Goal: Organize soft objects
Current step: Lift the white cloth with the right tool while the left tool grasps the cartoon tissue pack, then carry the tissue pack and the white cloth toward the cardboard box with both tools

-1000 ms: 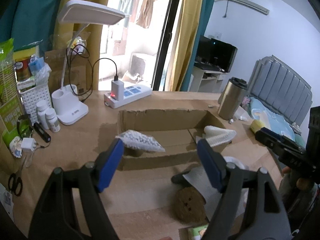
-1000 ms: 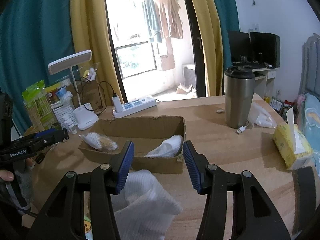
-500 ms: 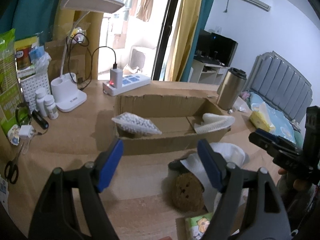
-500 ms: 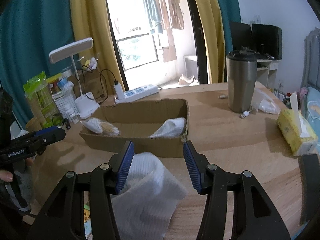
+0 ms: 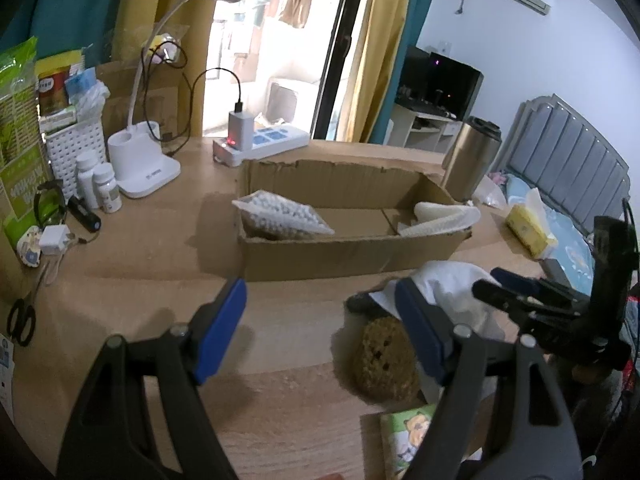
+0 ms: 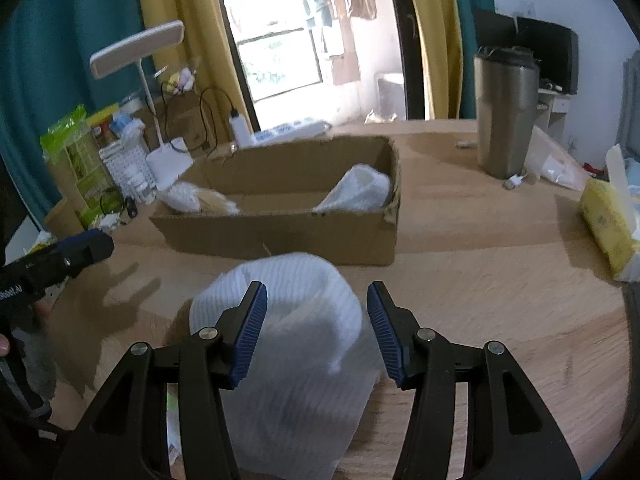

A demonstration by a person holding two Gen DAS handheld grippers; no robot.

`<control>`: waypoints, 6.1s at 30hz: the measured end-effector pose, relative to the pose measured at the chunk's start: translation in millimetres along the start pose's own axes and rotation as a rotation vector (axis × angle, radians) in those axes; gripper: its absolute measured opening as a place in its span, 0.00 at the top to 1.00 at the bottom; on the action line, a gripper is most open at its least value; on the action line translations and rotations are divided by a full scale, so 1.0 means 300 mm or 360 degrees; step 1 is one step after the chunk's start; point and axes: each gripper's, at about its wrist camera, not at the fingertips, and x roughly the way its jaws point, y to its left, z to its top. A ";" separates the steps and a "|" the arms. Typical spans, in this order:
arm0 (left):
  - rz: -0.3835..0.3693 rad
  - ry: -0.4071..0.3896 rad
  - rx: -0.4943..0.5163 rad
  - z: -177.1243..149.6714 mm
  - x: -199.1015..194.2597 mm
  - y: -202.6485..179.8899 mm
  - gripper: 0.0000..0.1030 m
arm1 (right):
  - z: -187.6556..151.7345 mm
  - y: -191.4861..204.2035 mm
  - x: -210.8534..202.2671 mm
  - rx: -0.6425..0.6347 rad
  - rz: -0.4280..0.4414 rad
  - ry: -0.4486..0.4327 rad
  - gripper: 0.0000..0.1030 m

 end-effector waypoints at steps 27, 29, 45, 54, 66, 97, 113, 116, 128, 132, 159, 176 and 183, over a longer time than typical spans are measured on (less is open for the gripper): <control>-0.0054 0.0115 0.0115 -0.078 0.014 -0.162 0.24 | -0.016 -0.193 -0.276 0.0029 -0.0210 -0.0320 0.91; -0.0069 0.0141 0.0129 -0.091 0.018 -0.171 0.24 | -0.030 -0.221 -0.301 0.0052 -0.0243 -0.0334 0.91; -0.0120 0.0326 0.0211 -0.225 0.040 -0.203 0.24 | -0.192 -0.177 -0.114 0.0051 -0.0228 0.0040 0.80; -0.0143 0.0419 0.0268 -0.272 0.056 -0.229 0.24 | -0.224 -0.198 -0.107 0.0099 -0.0178 0.0110 0.36; -0.0113 0.0461 0.0301 -0.293 0.069 -0.225 0.25 | -0.226 -0.215 -0.080 0.0125 -0.0268 0.0137 0.31; -0.0168 0.0388 0.0369 -0.251 0.025 -0.248 0.47 | -0.165 -0.179 -0.131 0.0053 -0.0219 -0.0083 0.86; -0.0167 0.0194 0.0282 -0.135 -0.049 -0.194 0.47 | -0.049 -0.140 -0.196 -0.0009 -0.0174 -0.0211 0.86; -0.0163 0.0165 0.0267 -0.116 -0.059 -0.179 0.47 | -0.032 -0.126 -0.200 -0.0023 -0.0172 -0.0224 0.86; -0.0186 0.0021 0.0181 -0.025 -0.072 -0.130 0.47 | 0.039 -0.060 -0.216 -0.0089 -0.0127 -0.0271 0.86; -0.0190 -0.0007 0.0173 0.000 -0.067 -0.124 0.47 | 0.061 -0.029 -0.206 -0.0118 -0.0105 -0.0270 0.86; -0.0154 -0.0098 0.0172 0.091 -0.006 -0.095 0.47 | 0.145 0.128 -0.057 -0.0231 0.0084 -0.0180 0.86; -0.0136 -0.0133 0.0160 0.145 0.062 -0.066 0.47 | 0.198 0.157 0.020 -0.0261 0.0115 -0.0161 0.86; -0.0120 -0.0120 0.0162 0.166 0.105 -0.067 0.47 | 0.221 0.140 0.054 -0.0253 0.0118 -0.0153 0.86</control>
